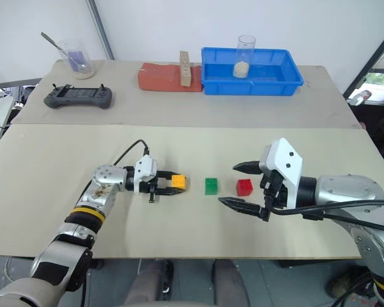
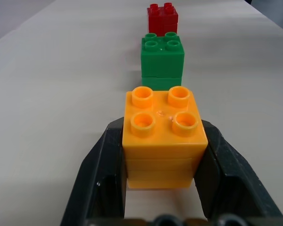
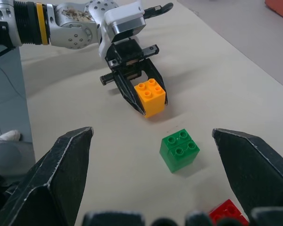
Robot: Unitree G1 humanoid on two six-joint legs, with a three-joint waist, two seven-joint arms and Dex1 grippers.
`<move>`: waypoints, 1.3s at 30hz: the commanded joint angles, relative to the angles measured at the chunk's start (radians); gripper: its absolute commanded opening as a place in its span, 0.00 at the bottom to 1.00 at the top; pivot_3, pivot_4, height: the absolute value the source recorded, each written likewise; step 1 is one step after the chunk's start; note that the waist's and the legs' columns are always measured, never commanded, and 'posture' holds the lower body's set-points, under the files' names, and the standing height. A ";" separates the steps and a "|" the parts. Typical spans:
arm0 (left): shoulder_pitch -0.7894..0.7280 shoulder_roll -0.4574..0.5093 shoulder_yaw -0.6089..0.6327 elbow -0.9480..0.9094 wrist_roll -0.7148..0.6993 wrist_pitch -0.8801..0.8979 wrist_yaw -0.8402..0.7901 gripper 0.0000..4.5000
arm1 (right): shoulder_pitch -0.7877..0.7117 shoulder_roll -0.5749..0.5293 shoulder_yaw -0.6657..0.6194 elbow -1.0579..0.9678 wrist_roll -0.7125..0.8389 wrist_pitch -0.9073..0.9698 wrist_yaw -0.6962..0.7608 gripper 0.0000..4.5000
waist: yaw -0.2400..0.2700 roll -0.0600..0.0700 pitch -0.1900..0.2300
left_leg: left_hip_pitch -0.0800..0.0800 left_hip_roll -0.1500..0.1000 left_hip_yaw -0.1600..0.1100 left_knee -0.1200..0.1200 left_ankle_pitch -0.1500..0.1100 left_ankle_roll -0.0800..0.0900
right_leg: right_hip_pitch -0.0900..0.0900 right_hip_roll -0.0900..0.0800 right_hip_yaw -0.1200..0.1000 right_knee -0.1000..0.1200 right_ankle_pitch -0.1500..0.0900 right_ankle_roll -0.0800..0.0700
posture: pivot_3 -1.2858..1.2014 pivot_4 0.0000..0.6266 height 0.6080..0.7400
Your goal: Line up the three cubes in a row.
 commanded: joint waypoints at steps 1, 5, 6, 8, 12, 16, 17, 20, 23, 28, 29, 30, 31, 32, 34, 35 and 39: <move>-0.030 -0.014 -0.001 0.035 0.011 -0.046 -0.020 0.31 | 0.003 -0.014 -0.039 -0.032 0.003 -0.028 0.000 1.00 | 0.001 0.000 0.000 | 0.000 0.000 0.000 0.000 0.000 0.000 | 0.000 0.000 0.000 0.000 0.000 0.000 | 0.52 0.24 1.00; -0.037 -0.023 -0.003 0.069 0.021 -0.067 -0.040 0.31 | 0.004 -0.019 -0.041 -0.035 0.005 -0.022 -0.003 1.00 | 0.002 0.000 0.000 | 0.000 0.000 0.000 0.000 0.000 0.000 | 0.000 0.000 0.000 0.000 0.000 0.000 | 0.52 0.24 1.00; -0.037 -0.023 -0.002 0.073 0.021 -0.069 -0.043 0.31 | 0.004 -0.019 -0.043 -0.037 0.007 -0.020 -0.004 1.00 | 0.002 0.000 0.000 | 0.000 0.000 0.000 0.000 0.000 0.000 | 0.000 0.000 0.000 0.000 0.000 0.000 | 0.52 0.24 1.00; -0.039 -0.018 0.001 0.083 0.023 -0.076 -0.052 0.31 | 0.000 -0.021 -0.042 -0.038 0.010 -0.016 -0.008 1.00 | 0.002 0.000 0.000 | 0.000 0.000 0.000 0.000 0.000 0.000 | 0.000 0.000 0.000 0.000 0.000 0.000 | 0.52 0.24 1.00; -0.040 -0.006 0.003 0.109 0.030 -0.088 -0.066 0.31 | -0.014 -0.020 -0.036 -0.042 0.022 -0.005 -0.024 1.00 | 0.001 0.000 0.000 | 0.000 0.000 0.000 0.000 0.000 0.000 | 0.000 0.000 0.000 0.000 0.000 0.000 | 0.52 0.24 1.00; -0.039 -0.007 0.000 0.127 0.037 -0.094 -0.068 0.53 | -0.025 -0.022 -0.029 -0.043 0.033 0.003 -0.036 1.00 | -0.001 0.000 0.000 | 0.001 0.000 0.000 0.000 0.000 0.000 | 0.001 0.000 0.000 0.000 0.000 0.000 | 0.52 0.24 1.00; -0.043 -0.007 0.002 0.136 0.040 -0.097 -0.064 0.61 | -0.028 -0.023 -0.027 -0.042 0.035 0.004 -0.037 1.00 | -0.001 0.000 0.000 | 0.001 0.000 0.000 0.000 0.000 0.000 | 0.001 0.000 0.000 0.000 0.000 0.000 | 0.52 0.24 1.00; -0.057 -0.004 0.009 0.152 0.041 -0.103 -0.057 0.91 | -0.038 -0.026 -0.023 -0.038 0.041 0.007 -0.041 1.00 | -0.001 0.000 0.000 | 0.001 0.000 0.000 0.000 0.000 0.000 | 0.001 0.000 0.000 0.001 0.000 0.000 | 0.52 0.24 1.00; -0.064 0.009 0.017 0.156 0.037 -0.102 -0.064 1.00 | -0.052 -0.025 -0.010 -0.028 0.041 0.007 -0.043 1.00 | -0.002 0.000 0.000 | 0.001 0.000 0.000 0.000 0.000 0.000 | 0.001 0.000 0.000 0.001 0.000 0.000 | 0.52 0.24 1.00; -0.036 0.064 0.043 0.069 0.004 -0.058 -0.076 1.00 | -0.069 -0.024 0.005 -0.013 0.035 0.003 -0.035 1.00 | -0.005 0.000 0.000 | 0.002 0.001 0.000 0.000 0.000 0.000 | 0.000 0.001 0.000 0.002 0.000 0.000 | 0.52 0.24 1.00; -0.027 0.082 0.054 0.032 -0.010 -0.029 -0.071 1.00 | -0.071 -0.026 0.004 -0.010 0.035 0.003 -0.032 1.00 | -0.005 0.000 0.000 | 0.002 0.001 0.000 0.000 0.000 0.000 | 0.000 0.001 0.000 0.002 0.000 0.000 | 0.52 0.24 1.00; -0.019 0.099 0.064 -0.009 -0.022 0.002 -0.067 1.00 | -0.071 -0.028 0.002 -0.005 0.034 0.001 -0.028 1.00 | -0.005 0.000 0.000 | 0.002 0.001 0.000 0.000 0.000 0.000 | 0.000 0.001 0.000 0.002 0.000 0.000 | 0.52 0.24 1.00; -0.005 0.125 0.078 -0.066 -0.035 0.044 -0.060 1.00 | -0.069 -0.032 -0.004 -0.002 0.033 0.000 -0.024 1.00 | -0.004 0.000 0.000 | 0.001 0.002 0.000 0.000 0.000 0.000 | 0.000 0.001 0.000 0.001 0.000 0.000 | 0.52 0.24 1.00; 0.006 0.143 0.086 -0.109 -0.043 0.076 -0.055 1.00 | -0.066 -0.035 -0.009 0.001 0.033 -0.001 -0.021 1.00 | -0.002 0.000 0.000 | 0.001 0.002 0.000 0.000 0.000 0.000 | 0.000 0.001 0.000 0.001 0.000 0.000 | 0.52 0.24 1.00; 0.044 0.210 0.120 -0.265 -0.079 0.201 -0.031 1.00 | -0.048 -0.044 -0.031 0.009 0.032 -0.003 -0.010 1.00 | -0.002 0.000 0.000 | 0.000 0.001 0.000 0.000 0.000 0.000 | 0.000 0.000 0.000 0.001 0.000 0.000 | 0.52 0.24 1.00; 0.064 0.245 0.137 -0.348 -0.094 0.263 -0.014 1.00 | -0.037 -0.049 -0.044 0.017 0.030 -0.005 -0.003 1.00 | -0.002 0.000 0.000 | 0.000 0.001 0.000 0.000 0.000 0.000 | 0.000 0.000 0.000 0.001 0.000 0.000 | 0.52 0.24 1.00; 0.154 0.380 0.206 -0.616 -0.154 0.484 0.046 1.00 | 0.045 -0.082 -0.087 0.056 -0.035 -0.060 0.046 1.00 | 0.000 0.000 0.000 | 0.000 0.001 0.000 0.000 0.000 0.000 | 0.000 0.000 0.000 0.000 -0.001 0.000 | 0.52 0.24 1.00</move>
